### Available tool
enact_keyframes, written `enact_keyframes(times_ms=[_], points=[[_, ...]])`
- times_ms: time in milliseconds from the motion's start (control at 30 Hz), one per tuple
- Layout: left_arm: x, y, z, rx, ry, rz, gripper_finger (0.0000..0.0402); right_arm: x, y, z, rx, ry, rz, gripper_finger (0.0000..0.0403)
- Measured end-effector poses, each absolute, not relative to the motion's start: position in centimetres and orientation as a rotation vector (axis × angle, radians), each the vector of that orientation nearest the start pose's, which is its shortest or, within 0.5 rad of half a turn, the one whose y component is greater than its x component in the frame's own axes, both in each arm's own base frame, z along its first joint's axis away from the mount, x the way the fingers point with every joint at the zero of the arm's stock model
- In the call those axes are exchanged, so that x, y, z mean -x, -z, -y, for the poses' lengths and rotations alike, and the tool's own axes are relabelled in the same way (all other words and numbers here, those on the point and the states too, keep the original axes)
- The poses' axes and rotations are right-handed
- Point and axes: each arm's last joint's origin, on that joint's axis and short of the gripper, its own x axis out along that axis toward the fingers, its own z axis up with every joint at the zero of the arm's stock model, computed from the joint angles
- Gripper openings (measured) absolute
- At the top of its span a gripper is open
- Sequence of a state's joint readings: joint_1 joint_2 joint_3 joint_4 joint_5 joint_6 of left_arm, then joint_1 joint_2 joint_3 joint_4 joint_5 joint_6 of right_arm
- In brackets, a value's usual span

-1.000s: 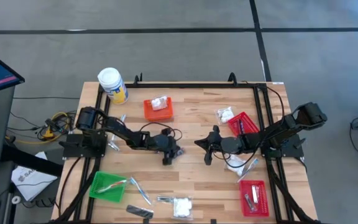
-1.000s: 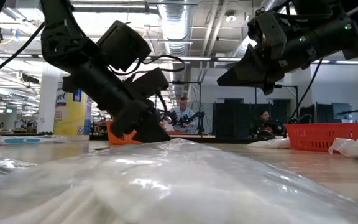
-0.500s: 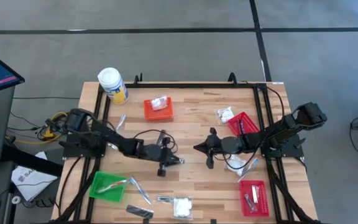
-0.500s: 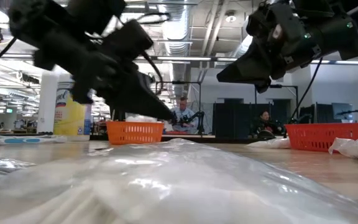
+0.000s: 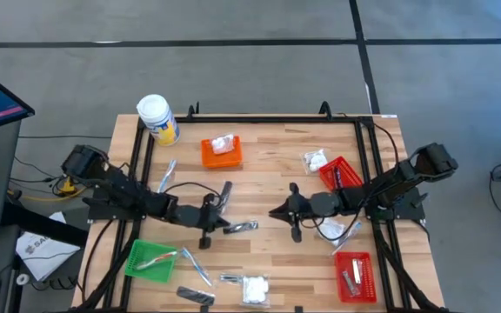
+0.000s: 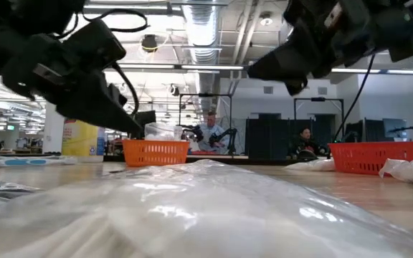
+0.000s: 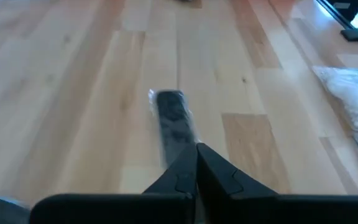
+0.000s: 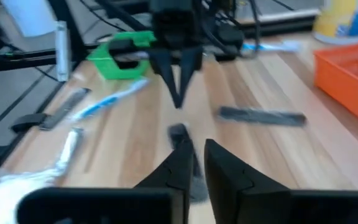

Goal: Pick & Place Travel size toiletries
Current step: Put the black comb into the top red basket

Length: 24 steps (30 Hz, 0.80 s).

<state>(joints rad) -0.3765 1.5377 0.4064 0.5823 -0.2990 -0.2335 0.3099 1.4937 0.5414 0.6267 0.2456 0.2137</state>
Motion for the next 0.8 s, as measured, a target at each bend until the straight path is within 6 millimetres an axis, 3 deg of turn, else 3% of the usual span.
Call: enact_keyframes(times_ms=[200, 567, 800], points=[[-23.3, -10.8, 9.6, 0.017, -0.039, -0.564, 0.0000, -27.2, -18.0, -9.3, -0.066, -0.089, -0.292, 0.0079], [-23.4, -10.9, 9.5, 0.023, -0.036, -0.572, 0.0000, -27.2, -18.0, -9.2, -0.102, -0.060, -0.296, 0.0128], [-23.4, -10.8, 9.4, 0.033, -0.034, -0.593, 0.0000, -28.7, -16.3, -9.5, -0.092, -0.007, -0.347, 0.0141]])
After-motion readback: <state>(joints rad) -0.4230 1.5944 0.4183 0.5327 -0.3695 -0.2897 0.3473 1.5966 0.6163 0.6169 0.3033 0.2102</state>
